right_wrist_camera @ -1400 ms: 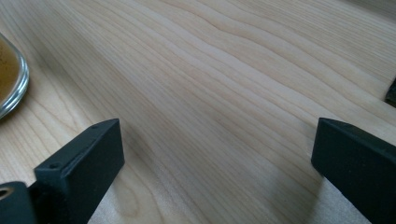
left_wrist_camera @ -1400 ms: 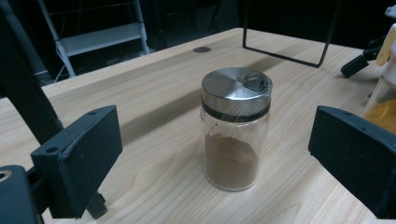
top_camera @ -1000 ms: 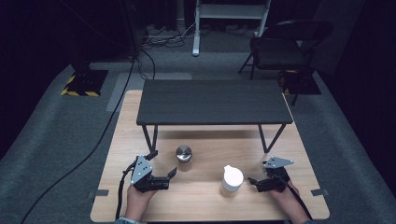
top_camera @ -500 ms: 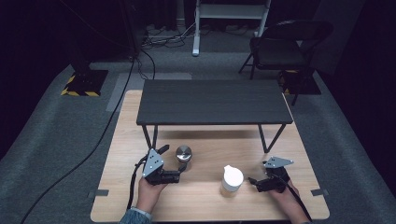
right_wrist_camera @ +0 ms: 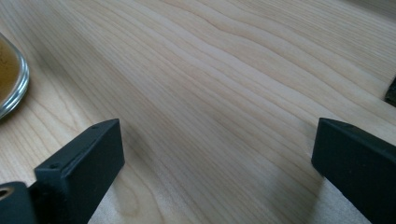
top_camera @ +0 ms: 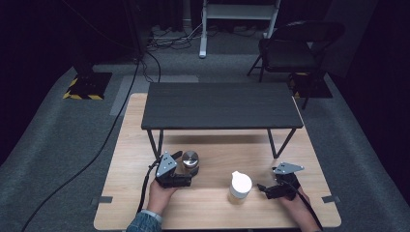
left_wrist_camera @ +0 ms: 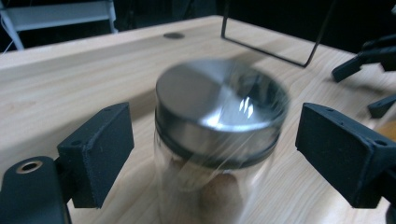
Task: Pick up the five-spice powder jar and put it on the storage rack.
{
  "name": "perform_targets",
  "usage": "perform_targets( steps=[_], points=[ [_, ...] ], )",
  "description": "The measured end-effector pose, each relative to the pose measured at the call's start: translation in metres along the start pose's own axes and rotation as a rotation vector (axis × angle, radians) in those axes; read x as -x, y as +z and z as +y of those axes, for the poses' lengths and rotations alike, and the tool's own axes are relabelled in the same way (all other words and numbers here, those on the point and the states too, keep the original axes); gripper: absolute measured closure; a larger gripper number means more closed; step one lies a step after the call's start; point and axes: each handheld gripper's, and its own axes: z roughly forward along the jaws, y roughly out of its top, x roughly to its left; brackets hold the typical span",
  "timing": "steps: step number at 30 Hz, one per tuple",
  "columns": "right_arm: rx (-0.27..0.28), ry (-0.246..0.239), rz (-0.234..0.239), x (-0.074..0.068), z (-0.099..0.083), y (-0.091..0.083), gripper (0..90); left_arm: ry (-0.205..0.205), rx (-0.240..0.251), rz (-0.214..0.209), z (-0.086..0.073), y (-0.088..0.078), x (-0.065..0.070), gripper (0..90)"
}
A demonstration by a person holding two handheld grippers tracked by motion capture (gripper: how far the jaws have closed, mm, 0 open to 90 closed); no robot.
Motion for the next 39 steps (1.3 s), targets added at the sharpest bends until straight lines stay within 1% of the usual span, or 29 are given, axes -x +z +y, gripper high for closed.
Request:
perform_targets(
  steps=[2, 4, 5, 7, 8, 9, 10, 11, 12, 13, 14, 15, 16, 21, 24, 26, 27, 28, 29, 30, 31, 32, 34, 37, 39],
  points=[
    [0.000, 0.000, 0.000, 0.000, 0.000, 0.000, 2.0, -0.024, -0.030, -0.003, 0.000, 0.005, -0.002, 11.2],
    [0.000, 0.000, 0.000, 0.000, 0.000, 0.000, 2.0, -0.014, -0.069, 0.004, 0.000, 0.010, -0.002, 11.3],
    [0.000, 0.000, 0.000, 0.000, 0.000, 0.000, 2.0, -0.001, -0.080, 0.014, 0.001, 0.012, -0.001, 12.4],
    [0.000, 0.000, 0.000, 0.000, 0.000, 0.000, 2.0, 0.006, -0.078, 0.020, 0.001, 0.013, 0.001, 16.6],
    [0.000, 0.000, 0.000, 0.000, 0.000, 0.000, 2.0, 0.013, -0.088, 0.026, 0.002, 0.013, 0.003, 16.6],
    [0.000, -0.001, 0.000, 0.000, 0.000, 0.000, 2.0, 0.026, -0.111, 0.033, 0.005, 0.016, 0.005, 18.3],
    [0.000, -0.001, 0.000, 0.000, 0.000, 0.000, 2.0, 0.026, -0.111, 0.033, 0.005, 0.016, 0.005, 19.2],
    [0.000, 0.000, 0.000, 0.000, 0.000, 0.000, 2.0, 0.036, -0.113, 0.036, 0.006, 0.016, 0.007, 19.2],
    [0.000, 0.000, 0.000, 0.000, 0.000, 0.000, 2.0, 0.046, -0.136, 0.042, 0.009, 0.018, 0.009, 23.3],
    [0.000, 0.000, 0.000, 0.000, 0.000, 0.000, 2.0, 0.046, -0.136, 0.042, 0.009, 0.018, 0.009, 26.2],
    [0.000, 0.000, 0.000, 0.000, 0.000, 0.000, 1.9, 0.050, -0.145, 0.044, 0.011, 0.019, 0.009, 26.2],
    [0.000, 0.000, 0.000, 0.000, 0.000, 0.000, 2.0, 0.052, -0.155, 0.039, 0.012, 0.019, 0.009, 30.2],
    [0.000, 0.000, 0.000, 0.000, 0.000, 0.000, 2.0, 0.055, -0.160, 0.045, 0.013, 0.020, 0.011, 30.2],
    [0.000, 0.000, 0.000, 0.000, 0.000, 0.000, 2.0, 0.054, -0.162, 0.045, 0.013, 0.020, 0.011, 30.7],
    [0.000, 0.000, 0.000, 0.000, 0.000, 0.000, 2.0, 0.060, -0.164, 0.036, 0.014, 0.019, 0.009, 30.8],
    [0.000, 0.000, 0.000, 0.000, 0.000, 0.000, 2.0, 0.060, -0.168, 0.021, 0.016, 0.018, 0.008, 30.8],
    [0.000, 0.000, 0.000, 0.000, 0.000, 0.000, 2.0, 0.053, -0.185, 0.022, 0.020, 0.018, 0.009, 30.8],
    [0.000, 0.000, 0.000, 0.000, 0.000, 0.000, 2.0, 0.027, -0.198, 0.012, 0.024, 0.017, 0.008, 30.8],
    [0.000, 0.000, 0.000, 0.000, 0.000, 0.000, 1.9, 0.012, -0.203, -0.009, 0.026, 0.016, 0.005, 30.8],
    [0.000, 0.000, 0.000, 0.000, 0.000, 0.000, 2.0, 0.026, -0.210, -0.020, 0.030, 0.012, 0.008, 30.8],
    [0.000, 0.000, 0.000, 0.000, 0.000, 0.000, 2.0, 0.026, -0.210, -0.020, 0.030, 0.012, 0.008, 30.8],
    [0.000, 0.001, 0.000, 0.000, 0.000, 0.000, 2.0, 0.037, -0.209, -0.023, 0.032, 0.010, 0.010, 30.8],
    [0.000, 0.001, 0.000, 0.000, 0.000, 0.000, 1.9, 0.042, -0.207, -0.030, 0.037, 0.007, 0.013, 30.8],
    [0.000, -0.001, 0.002, 0.001, 0.000, 0.000, 1.9, 0.022, -0.193, -0.041, 0.045, 0.002, 0.016, 30.8],
    [0.000, -0.002, 0.003, 0.001, 0.000, 0.000, 1.9, -0.006, -0.201, -0.056, 0.056, 0.002, 0.015, 30.8]
  ],
)
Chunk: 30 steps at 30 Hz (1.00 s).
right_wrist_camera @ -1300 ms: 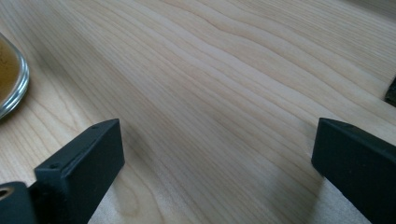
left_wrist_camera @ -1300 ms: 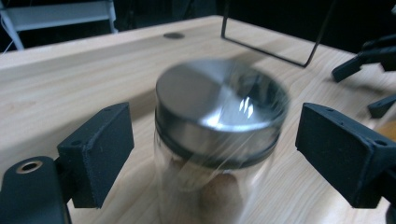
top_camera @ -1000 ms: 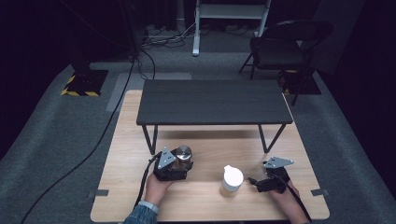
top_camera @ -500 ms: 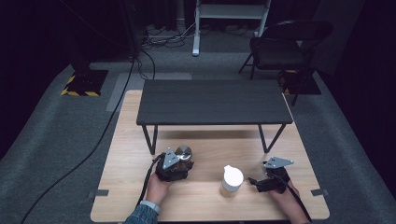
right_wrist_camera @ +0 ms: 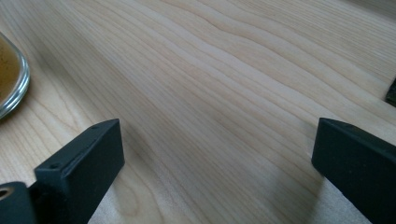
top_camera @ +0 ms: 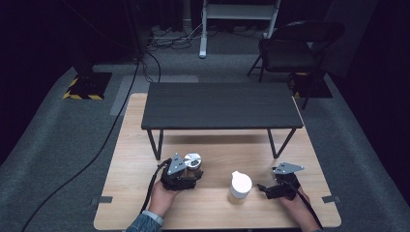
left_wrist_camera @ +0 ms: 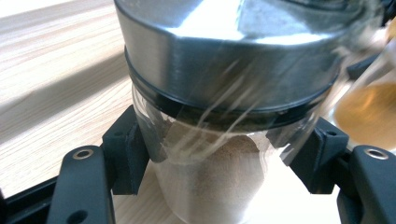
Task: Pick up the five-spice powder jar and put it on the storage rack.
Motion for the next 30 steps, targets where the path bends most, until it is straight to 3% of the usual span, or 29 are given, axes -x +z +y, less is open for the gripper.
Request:
perform_targets(
  steps=[9, 14, 15, 16, 22, 24, 30],
  points=[
    [0.000, 0.000, 0.002, 0.001, 0.001, 0.001, 1.9, 0.054, 0.089, -0.014, 0.050, -0.026, 0.010, 30.8],
    [0.000, -0.002, 0.003, 0.002, 0.002, 0.002, 1.9, 0.068, 0.127, -0.040, 0.087, -0.042, 0.009, 30.9],
    [0.000, -0.002, 0.003, 0.002, 0.002, 0.002, 1.9, 0.083, 0.134, -0.035, 0.106, -0.049, 0.010, 30.9],
    [0.000, -0.002, 0.003, 0.002, 0.002, 0.002, 1.9, 0.083, 0.134, -0.035, 0.106, -0.049, 0.010, 30.9],
    [0.000, -0.002, 0.003, 0.002, 0.002, 0.002, 1.9, 0.103, 0.148, 0.036, 0.155, -0.059, 0.021, 30.9],
    [0.000, -0.002, 0.004, 0.002, 0.002, 0.002, 1.9, 0.084, 0.159, 0.042, 0.165, -0.057, 0.019, 30.9],
    [0.000, -0.003, 0.004, 0.002, 0.002, 0.002, 1.9, 0.076, 0.142, 0.089, 0.186, -0.041, 0.014, 30.9]
  ],
)
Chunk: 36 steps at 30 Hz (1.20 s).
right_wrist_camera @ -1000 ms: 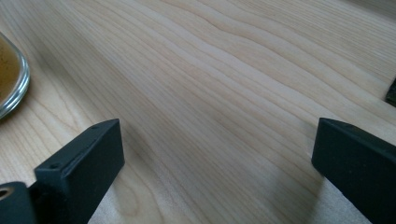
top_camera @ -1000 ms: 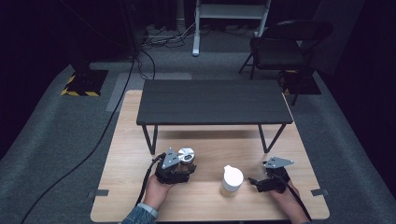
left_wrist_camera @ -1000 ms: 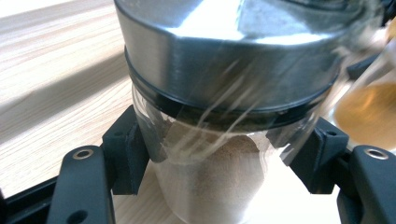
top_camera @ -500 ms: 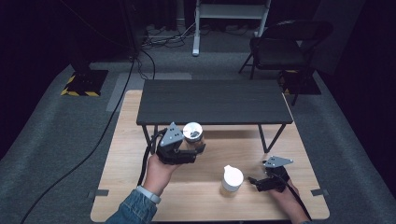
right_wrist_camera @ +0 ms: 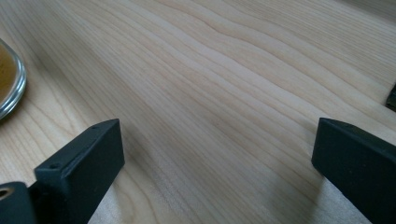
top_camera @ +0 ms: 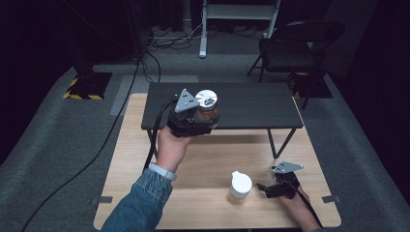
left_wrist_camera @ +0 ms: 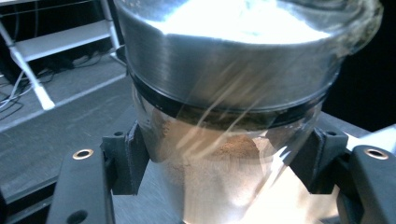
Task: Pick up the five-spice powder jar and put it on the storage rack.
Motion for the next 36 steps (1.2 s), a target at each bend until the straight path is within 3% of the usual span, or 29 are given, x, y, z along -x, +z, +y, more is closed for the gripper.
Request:
perform_targets(
  steps=[6, 10, 18, 21, 25, 26, 31, 36],
  points=[
    [0.000, 0.000, 0.001, 0.000, 0.000, 0.000, 1.9, -0.020, -0.049, 0.060, 0.002, 0.025, 0.001, 30.9],
    [0.000, -0.001, 0.001, 0.000, 0.000, 0.000, 1.9, -0.044, -0.084, 0.072, 0.001, 0.040, -0.002, 30.8],
    [0.000, -0.002, 0.001, 0.000, 0.000, 0.000, 1.9, -0.071, -0.042, 0.068, -0.009, 0.046, -0.004, 30.4],
    [0.000, -0.002, 0.002, 0.000, 0.000, 0.000, 1.9, -0.104, -0.010, 0.069, -0.017, 0.046, -0.005, 25.7],
    [0.000, -0.005, 0.004, 0.000, 0.000, 0.000, 1.9, -0.155, -0.019, 0.066, -0.020, 0.039, -0.012, 10.9],
    [0.000, -0.005, 0.004, 0.001, 0.000, 0.000, 1.9, -0.150, -0.017, 0.067, -0.022, 0.037, -0.013, 7.5],
    [0.000, -0.007, 0.006, 0.001, 0.000, 0.000, 1.9, -0.101, 0.022, 0.078, -0.044, 0.013, -0.005, 6.1],
    [0.000, -0.009, 0.008, 0.001, 0.000, 0.000, 1.9, -0.091, 0.030, 0.045, -0.073, -0.012, -0.007, 7.1]
  ],
)
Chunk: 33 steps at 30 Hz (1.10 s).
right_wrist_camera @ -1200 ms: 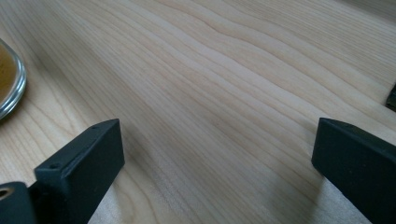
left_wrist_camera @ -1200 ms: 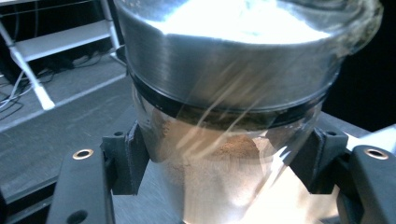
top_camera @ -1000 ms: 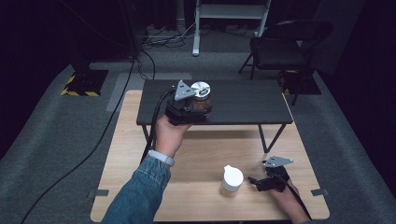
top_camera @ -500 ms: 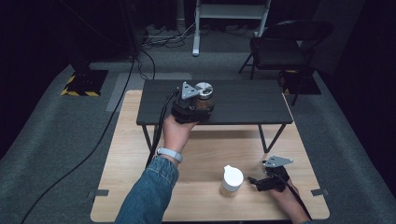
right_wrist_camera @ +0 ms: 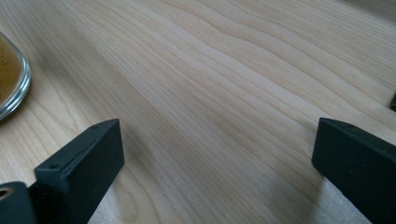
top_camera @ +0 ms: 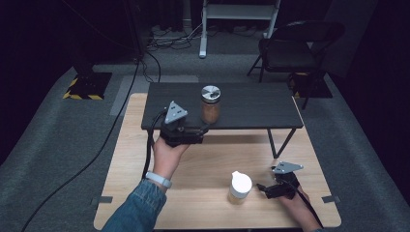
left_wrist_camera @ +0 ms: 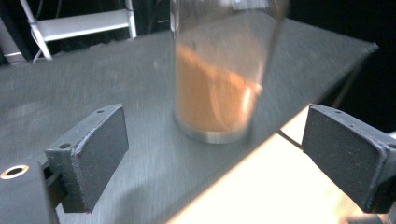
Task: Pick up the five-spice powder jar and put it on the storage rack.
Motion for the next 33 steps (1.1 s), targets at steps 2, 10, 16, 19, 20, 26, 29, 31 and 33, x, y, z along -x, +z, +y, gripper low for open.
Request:
perform_targets(
  steps=[2, 10, 16, 19, 20, 26, 29, 31, 33],
  points=[
    [0.000, 0.000, 0.000, 0.000, 0.000, 0.000, 1.9, 0.014, -0.007, 0.004, -0.015, -0.010, 0.001, 7.8],
    [0.000, 0.002, -0.001, -0.001, 0.000, 0.000, 1.9, 0.044, 0.008, 0.016, -0.076, -0.024, 0.013, 9.9],
    [-0.001, 0.001, -0.001, -0.001, 0.000, 0.000, 1.9, 0.003, -0.095, 0.018, -0.112, -0.009, 0.009, 10.6],
    [-0.001, 0.000, -0.001, -0.001, 0.000, 0.000, 1.9, -0.012, -0.129, 0.022, -0.123, -0.002, 0.007, 10.6],
    [-0.001, 0.000, -0.001, -0.001, 0.000, 0.000, 1.9, -0.010, -0.142, 0.033, -0.127, 0.001, 0.008, 10.7],
    [-0.001, 0.000, -0.001, -0.001, 0.000, -0.001, 1.9, -0.031, -0.282, -0.004, -0.128, 0.024, 0.001, 9.9],
    [0.000, -0.003, 0.002, -0.001, -0.001, -0.001, 1.9, -0.035, -0.314, 0.004, -0.130, 0.028, -0.001, 9.7],
    [0.000, -0.003, 0.002, -0.001, -0.001, -0.001, 1.8, -0.032, -0.337, 0.004, -0.130, 0.031, -0.002, 9.7],
    [0.000, -0.003, 0.002, -0.001, 0.000, 0.000, 1.8, -0.010, -0.388, 0.014, -0.127, 0.035, -0.001, 9.3]
  ],
)
